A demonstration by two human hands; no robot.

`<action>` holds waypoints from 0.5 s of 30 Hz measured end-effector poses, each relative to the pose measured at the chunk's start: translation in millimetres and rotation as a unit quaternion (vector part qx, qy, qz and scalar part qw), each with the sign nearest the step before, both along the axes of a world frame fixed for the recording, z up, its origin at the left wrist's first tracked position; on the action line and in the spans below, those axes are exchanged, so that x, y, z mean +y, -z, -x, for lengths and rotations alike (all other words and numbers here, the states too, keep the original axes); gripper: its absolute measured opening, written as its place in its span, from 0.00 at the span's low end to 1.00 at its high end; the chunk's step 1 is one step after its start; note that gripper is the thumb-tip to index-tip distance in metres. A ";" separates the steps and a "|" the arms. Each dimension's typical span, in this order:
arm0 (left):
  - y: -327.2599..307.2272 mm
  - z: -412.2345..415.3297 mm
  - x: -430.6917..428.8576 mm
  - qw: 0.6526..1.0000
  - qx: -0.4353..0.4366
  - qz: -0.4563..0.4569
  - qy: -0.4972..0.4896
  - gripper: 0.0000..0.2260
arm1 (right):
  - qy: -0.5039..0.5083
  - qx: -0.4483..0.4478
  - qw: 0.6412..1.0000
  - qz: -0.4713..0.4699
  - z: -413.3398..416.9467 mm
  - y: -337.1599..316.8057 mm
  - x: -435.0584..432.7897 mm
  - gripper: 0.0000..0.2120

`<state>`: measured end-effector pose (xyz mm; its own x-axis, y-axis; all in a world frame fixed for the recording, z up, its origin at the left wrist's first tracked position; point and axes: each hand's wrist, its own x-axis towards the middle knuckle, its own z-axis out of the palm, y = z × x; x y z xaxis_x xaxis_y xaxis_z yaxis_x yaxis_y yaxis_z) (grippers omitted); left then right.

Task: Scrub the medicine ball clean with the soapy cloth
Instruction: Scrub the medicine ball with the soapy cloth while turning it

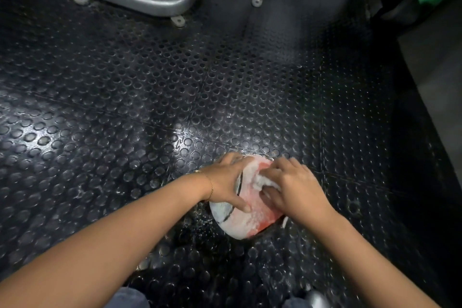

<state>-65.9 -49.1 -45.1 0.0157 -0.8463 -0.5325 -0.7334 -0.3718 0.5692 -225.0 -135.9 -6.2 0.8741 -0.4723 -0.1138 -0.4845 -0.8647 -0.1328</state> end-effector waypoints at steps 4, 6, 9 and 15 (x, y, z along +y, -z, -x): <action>-2.4 -7.0 -2.2 0.999 -0.036 -0.025 0.012 0.52 | 0.011 -0.012 1.000 0.000 0.4 -0.1 -0.6 0.15; -0.2 -11.2 0.3 0.999 -0.026 -0.039 0.018 0.54 | -0.027 -0.009 1.000 -0.003 2.0 -0.5 7.0 0.15; 1.9 -10.8 4.7 0.999 -0.024 -0.037 0.028 0.54 | -0.009 0.002 1.000 -0.010 -2.8 -0.3 0.9 0.14; -3.6 -5.3 4.6 0.999 -0.025 -0.025 0.033 0.54 | 0.008 0.009 1.000 0.016 -6.1 -1.2 3.4 0.13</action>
